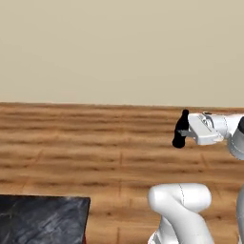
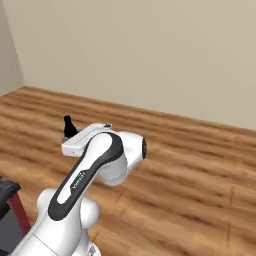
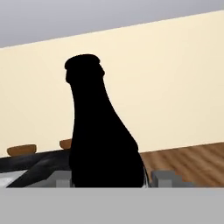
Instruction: Pick the bottled drink from the counter and place it in the open cabinet.
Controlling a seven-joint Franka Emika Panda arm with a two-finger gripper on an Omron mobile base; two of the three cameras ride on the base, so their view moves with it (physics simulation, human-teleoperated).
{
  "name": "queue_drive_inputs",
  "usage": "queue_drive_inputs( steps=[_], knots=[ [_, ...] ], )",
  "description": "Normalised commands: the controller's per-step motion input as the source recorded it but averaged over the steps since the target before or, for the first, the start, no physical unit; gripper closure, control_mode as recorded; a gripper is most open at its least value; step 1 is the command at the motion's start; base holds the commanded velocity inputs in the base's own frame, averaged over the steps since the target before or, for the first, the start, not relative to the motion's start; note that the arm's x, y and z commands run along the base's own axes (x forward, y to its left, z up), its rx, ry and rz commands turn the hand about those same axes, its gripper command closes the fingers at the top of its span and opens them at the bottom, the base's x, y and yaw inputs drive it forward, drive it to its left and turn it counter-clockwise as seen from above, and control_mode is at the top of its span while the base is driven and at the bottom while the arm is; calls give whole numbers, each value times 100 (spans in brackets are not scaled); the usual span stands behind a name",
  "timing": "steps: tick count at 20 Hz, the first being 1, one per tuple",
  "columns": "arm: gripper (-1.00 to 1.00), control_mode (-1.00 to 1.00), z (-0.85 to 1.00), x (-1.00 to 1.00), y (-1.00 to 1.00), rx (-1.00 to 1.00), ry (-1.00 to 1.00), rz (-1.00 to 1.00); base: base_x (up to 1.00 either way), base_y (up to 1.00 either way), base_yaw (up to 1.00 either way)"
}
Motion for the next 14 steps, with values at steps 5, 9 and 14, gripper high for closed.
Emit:
queue_drive_inputs(
  steps=[5,9,14],
  knots=[
    [100,100,0,0,0,0,0,0,17,0,-50],
    [100,100,0,0,0,0,0,0,24,0,-50],
    [100,100,0,0,0,0,0,0,27,-1,-49]
  ],
)
